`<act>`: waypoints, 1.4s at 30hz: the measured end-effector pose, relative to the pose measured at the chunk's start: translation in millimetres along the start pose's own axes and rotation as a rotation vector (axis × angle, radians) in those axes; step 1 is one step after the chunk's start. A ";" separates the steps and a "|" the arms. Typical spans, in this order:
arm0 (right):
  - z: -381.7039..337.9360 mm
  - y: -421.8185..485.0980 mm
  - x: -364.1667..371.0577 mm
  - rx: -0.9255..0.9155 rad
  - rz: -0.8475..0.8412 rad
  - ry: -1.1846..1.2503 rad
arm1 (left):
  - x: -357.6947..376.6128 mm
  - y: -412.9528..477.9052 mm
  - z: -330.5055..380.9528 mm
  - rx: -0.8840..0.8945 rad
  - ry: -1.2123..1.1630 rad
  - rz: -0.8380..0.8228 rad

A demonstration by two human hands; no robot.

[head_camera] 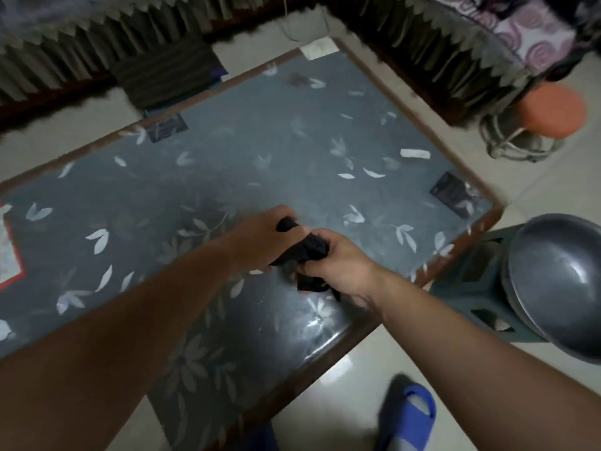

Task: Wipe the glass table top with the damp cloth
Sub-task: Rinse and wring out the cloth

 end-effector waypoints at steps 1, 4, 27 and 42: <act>4.0 1.9 -8.7 -0.002 -0.002 0.051 | 4.6 7.3 4.1 0.019 0.047 0.005; 7.5 -0.2 -42.9 -0.045 -0.023 0.205 | 26.6 33.0 25.5 0.065 0.057 0.084; 208.8 -87.9 -571.2 0.228 0.675 0.570 | 559.3 257.6 326.1 0.111 -0.131 -0.110; 264.4 -49.7 -611.2 0.335 0.805 0.596 | 636.9 294.2 301.7 0.032 -0.074 -0.116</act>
Point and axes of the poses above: each hand's wrist, its own y-axis towards the middle knuckle, its own x-axis out of the palm, z = x × y, the point moved 1 cm from there along y, towards the middle knuckle, and after that the axes turned 10 degrees about x, right-handed, at the moved point
